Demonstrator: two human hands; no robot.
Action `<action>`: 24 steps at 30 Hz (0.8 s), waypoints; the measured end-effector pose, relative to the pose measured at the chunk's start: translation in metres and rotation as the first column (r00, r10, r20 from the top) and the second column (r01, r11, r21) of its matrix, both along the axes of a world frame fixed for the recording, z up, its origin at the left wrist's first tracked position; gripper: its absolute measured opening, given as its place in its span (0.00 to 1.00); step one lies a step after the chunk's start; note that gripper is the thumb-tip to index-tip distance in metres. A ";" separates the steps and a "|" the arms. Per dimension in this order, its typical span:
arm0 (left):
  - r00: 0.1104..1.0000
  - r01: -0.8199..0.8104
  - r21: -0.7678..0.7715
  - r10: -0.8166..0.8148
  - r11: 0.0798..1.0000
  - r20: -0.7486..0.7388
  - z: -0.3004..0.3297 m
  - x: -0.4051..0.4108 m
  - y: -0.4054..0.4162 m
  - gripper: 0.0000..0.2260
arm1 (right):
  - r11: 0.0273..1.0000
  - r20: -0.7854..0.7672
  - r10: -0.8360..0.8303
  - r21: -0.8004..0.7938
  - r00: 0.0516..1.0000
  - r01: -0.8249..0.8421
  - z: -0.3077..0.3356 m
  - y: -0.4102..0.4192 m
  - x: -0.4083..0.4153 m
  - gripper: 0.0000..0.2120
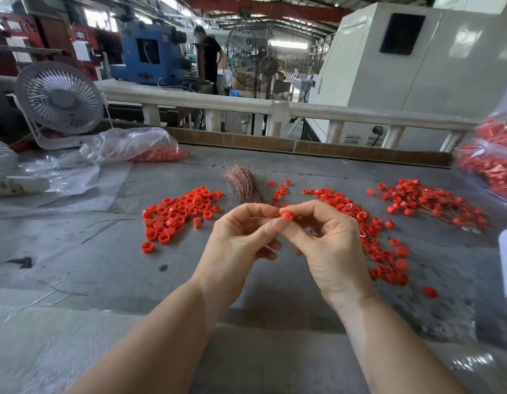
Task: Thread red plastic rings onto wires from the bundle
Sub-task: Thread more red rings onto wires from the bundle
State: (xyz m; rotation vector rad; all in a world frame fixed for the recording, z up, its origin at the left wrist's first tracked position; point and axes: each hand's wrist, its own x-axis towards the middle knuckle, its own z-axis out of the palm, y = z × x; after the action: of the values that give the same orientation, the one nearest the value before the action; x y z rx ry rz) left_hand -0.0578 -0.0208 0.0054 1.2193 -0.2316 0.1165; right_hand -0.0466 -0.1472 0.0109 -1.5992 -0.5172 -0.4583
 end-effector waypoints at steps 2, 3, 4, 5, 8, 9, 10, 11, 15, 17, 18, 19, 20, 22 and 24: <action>0.997 0.066 -0.018 -0.067 0.998 -0.029 0.001 0.000 0.000 0.08 | 0.999 -0.027 0.019 0.042 0.999 -0.018 0.000 -0.001 0.001 0.02; 0.995 0.089 -0.024 -0.090 0.996 -0.049 0.000 0.001 0.000 0.05 | 0.998 -0.032 0.020 0.055 0.999 -0.018 -0.001 -0.001 0.001 0.02; 0.992 0.099 -0.030 -0.101 0.995 -0.074 0.000 0.001 0.001 0.03 | 0.999 -0.033 0.018 0.052 0.999 -0.016 -0.001 -0.001 0.001 0.04; 0.990 0.096 -0.035 -0.099 0.995 -0.102 0.000 0.002 0.002 0.03 | 0.999 -0.026 0.012 0.032 1.000 -0.011 -0.002 -0.001 0.001 0.05; 0.980 0.058 -0.058 -0.068 0.997 -0.185 -0.001 0.004 0.004 0.04 | 0.998 -0.010 0.000 -0.058 1.000 0.000 -0.004 0.002 0.002 0.07; 0.977 0.045 -0.066 -0.058 0.997 -0.207 -0.001 0.005 0.005 0.04 | 0.997 -0.009 -0.003 -0.081 1.000 0.002 -0.005 0.003 0.002 0.08; 0.973 0.036 -0.069 -0.051 0.997 -0.225 0.000 0.005 0.005 0.05 | 0.995 -0.012 -0.006 -0.103 1.000 0.005 -0.006 0.003 0.002 0.09; 0.970 0.029 -0.068 -0.044 0.997 -0.240 0.000 0.005 0.006 0.07 | 0.992 -0.013 -0.013 -0.129 1.000 0.011 -0.007 0.003 0.003 0.09; 0.965 0.030 -0.056 -0.044 0.998 -0.259 -0.001 0.005 0.006 0.04 | 0.973 0.008 -0.062 -0.224 0.998 0.062 -0.008 0.003 0.003 0.10; 0.963 0.028 -0.061 -0.044 0.998 -0.265 -0.001 0.005 0.005 0.03 | 0.964 0.015 -0.082 -0.252 0.996 0.083 -0.008 0.003 0.002 0.10; 0.963 0.027 -0.061 -0.042 0.998 -0.267 -0.001 0.005 0.005 0.03 | 0.961 0.017 -0.092 -0.261 0.996 0.093 -0.008 0.003 0.002 0.10; 0.963 0.026 -0.059 -0.041 0.998 -0.268 0.000 0.006 0.005 0.03 | 0.957 0.021 -0.102 -0.269 0.995 0.104 -0.008 0.002 0.001 0.10; 0.963 0.026 -0.057 -0.040 0.998 -0.267 0.000 0.005 0.005 0.03 | 0.954 0.025 -0.111 -0.276 0.993 0.114 -0.007 0.002 0.001 0.10; 0.963 0.027 -0.051 -0.040 0.998 -0.266 0.000 0.006 0.005 0.03 | 0.951 0.034 -0.126 -0.279 0.991 0.131 -0.007 0.002 0.001 0.10; 0.964 0.030 -0.046 -0.041 0.998 -0.264 0.000 0.005 0.005 0.03 | 0.946 0.047 -0.142 -0.287 0.989 0.149 -0.007 0.003 0.000 0.10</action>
State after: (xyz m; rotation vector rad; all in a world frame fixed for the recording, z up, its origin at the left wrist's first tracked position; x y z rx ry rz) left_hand -0.0528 -0.0161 0.0050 1.1750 -0.0176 -0.0732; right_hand -0.0462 -0.1446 0.0041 -1.9251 -0.5044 -0.5326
